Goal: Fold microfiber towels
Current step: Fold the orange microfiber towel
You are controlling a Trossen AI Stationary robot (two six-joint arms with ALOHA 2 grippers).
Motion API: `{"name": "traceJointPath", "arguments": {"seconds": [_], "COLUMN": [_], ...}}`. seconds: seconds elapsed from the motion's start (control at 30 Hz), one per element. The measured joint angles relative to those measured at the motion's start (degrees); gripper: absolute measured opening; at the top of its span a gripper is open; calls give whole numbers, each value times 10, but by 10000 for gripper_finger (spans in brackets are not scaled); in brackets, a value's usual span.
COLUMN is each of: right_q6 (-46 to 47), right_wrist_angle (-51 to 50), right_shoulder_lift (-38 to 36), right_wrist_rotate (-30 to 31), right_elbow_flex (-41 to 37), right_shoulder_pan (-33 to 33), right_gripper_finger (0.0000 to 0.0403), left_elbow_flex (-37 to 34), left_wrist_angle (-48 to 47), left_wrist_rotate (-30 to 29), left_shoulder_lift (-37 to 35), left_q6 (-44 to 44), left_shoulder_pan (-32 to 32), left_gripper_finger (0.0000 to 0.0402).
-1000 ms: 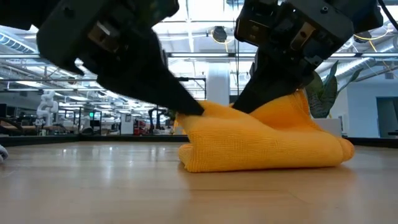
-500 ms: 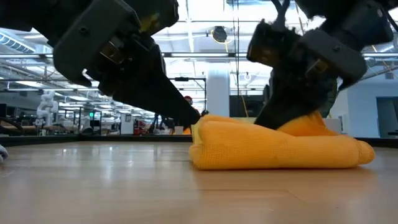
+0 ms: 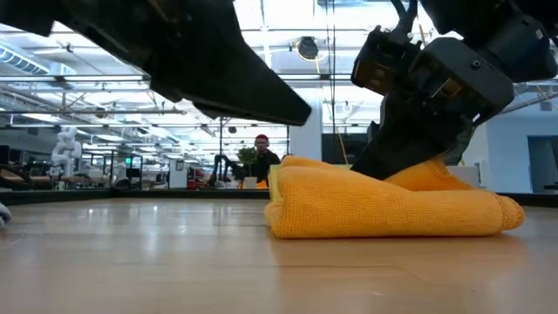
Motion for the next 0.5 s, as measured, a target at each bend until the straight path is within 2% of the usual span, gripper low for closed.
{"name": "traceJointPath", "arguments": {"seconds": [0.3,0.5], "right_q6": [-1,-18], "right_wrist_angle": [0,-8], "right_shoulder_lift": [0,-6], "right_wrist_rotate": [0,0], "right_elbow_flex": [0,0], "right_shoulder_pan": [0,0], "right_gripper_finger": [116,116], "left_elbow_flex": [0,1], "left_wrist_angle": [-6,-72], "left_wrist_rotate": [5,16], "left_shoulder_lift": [32,57], "left_q6": [-17,-84], "left_shoulder_pan": [48,68], "left_gripper_finger": [51,51]}}
